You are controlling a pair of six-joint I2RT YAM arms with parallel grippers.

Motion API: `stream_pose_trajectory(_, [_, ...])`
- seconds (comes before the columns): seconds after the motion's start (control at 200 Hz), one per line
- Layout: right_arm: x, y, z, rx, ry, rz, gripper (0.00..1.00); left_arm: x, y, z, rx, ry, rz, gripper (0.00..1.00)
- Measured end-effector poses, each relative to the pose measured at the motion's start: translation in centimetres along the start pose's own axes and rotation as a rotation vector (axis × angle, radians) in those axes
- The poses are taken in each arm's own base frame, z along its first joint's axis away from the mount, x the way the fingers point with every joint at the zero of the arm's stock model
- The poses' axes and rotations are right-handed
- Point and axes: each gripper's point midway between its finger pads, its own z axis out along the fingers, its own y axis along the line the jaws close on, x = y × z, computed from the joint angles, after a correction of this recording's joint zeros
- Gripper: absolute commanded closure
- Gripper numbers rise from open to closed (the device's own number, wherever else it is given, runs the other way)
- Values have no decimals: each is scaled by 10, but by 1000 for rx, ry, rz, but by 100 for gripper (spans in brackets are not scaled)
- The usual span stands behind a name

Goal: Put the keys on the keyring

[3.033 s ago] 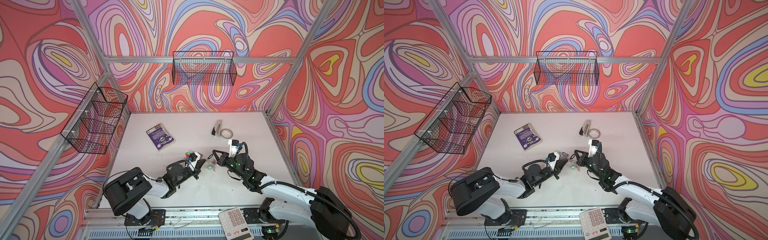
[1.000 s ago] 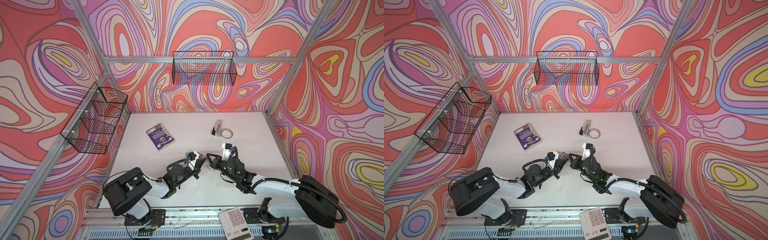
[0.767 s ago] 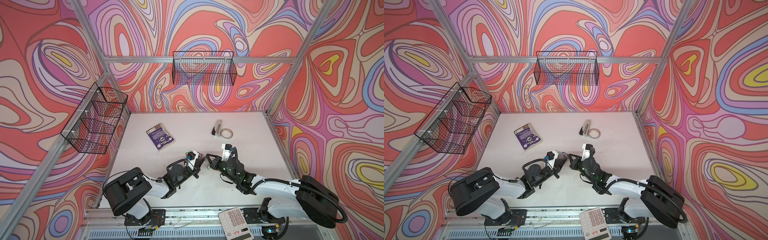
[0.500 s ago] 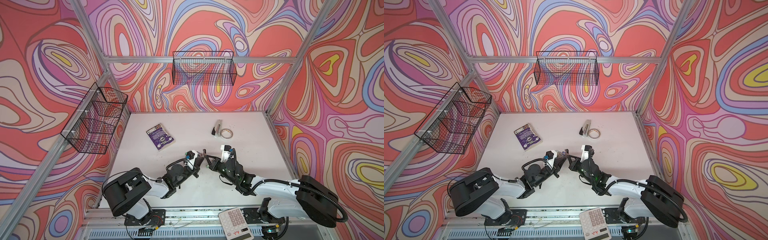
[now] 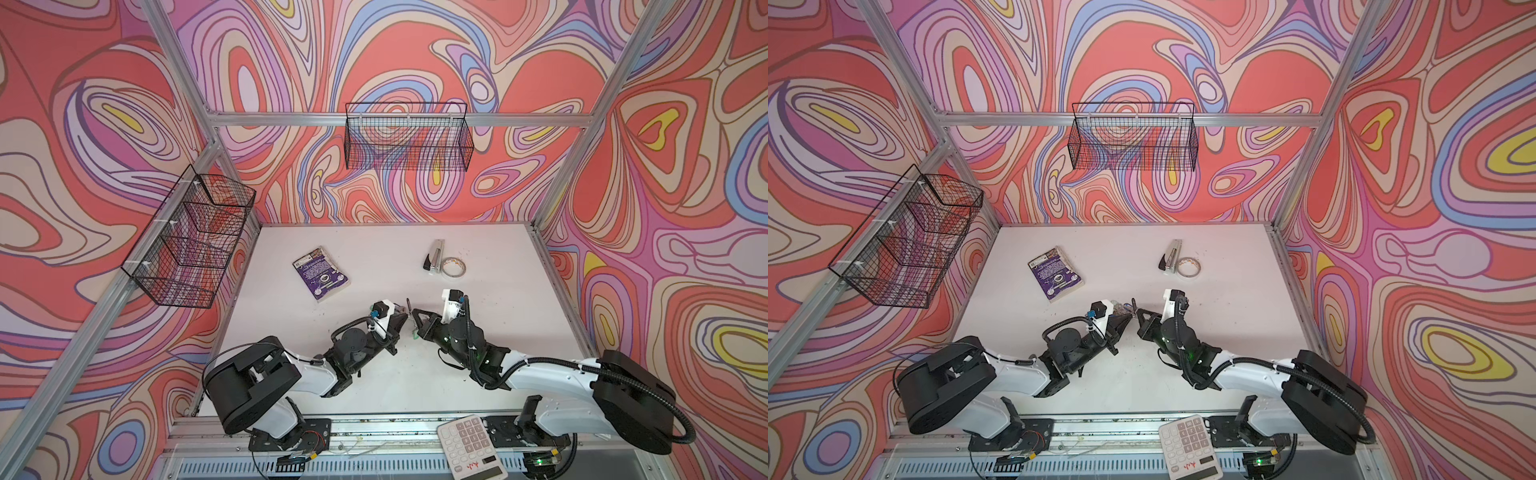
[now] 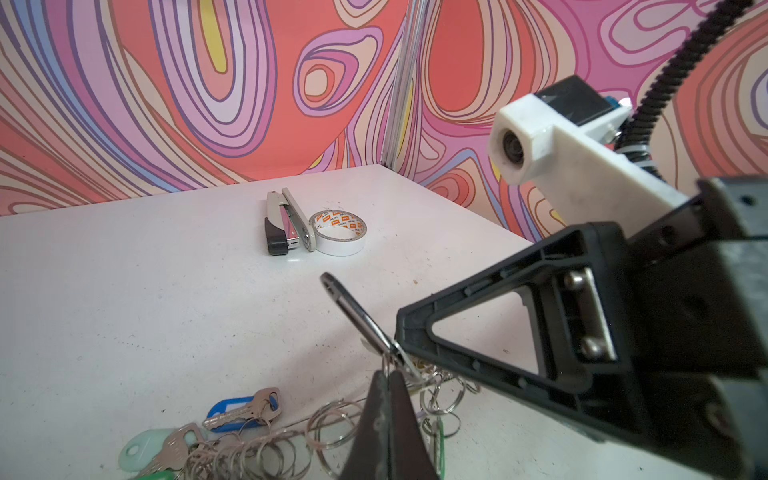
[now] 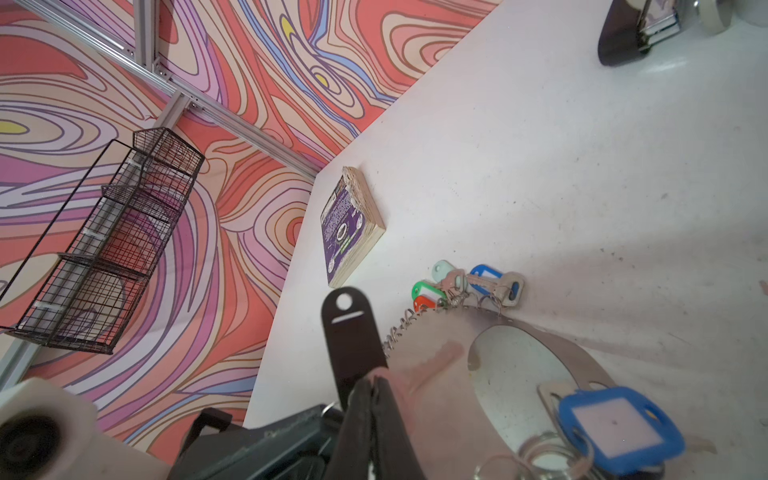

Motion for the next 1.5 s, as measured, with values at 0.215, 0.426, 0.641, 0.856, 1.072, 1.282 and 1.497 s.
stream_pose_trajectory(0.215, [-13, 13, 2, -13, -39, -1, 100, 0, -1, 0, 3, 1, -3, 100])
stream_pose_trajectory(0.426, [-18, 18, 3, -19, -56, -3, 100, 0, -1, 0, 7, 2, -12, 100])
stream_pose_trajectory(0.641, [-11, 11, 7, 0, -41, -4, 100, 1, -2, 0, 14, 3, -18, 100])
stream_pose_trajectory(0.856, [-9, 9, 9, 1, -33, 13, 100, 1, -5, 0, 23, 5, -18, 100])
stream_pose_trajectory(1.072, [-9, 10, 9, -4, -34, 32, 100, 1, -4, 0, 15, 4, -24, 100])
stream_pose_trajectory(1.282, [-8, 10, 9, -6, -34, 44, 100, 0, 0, 0, -6, -2, -46, 100])
stream_pose_trajectory(1.497, [-6, 12, 8, -12, -34, 56, 100, -1, 2, 0, -21, -7, -63, 100])
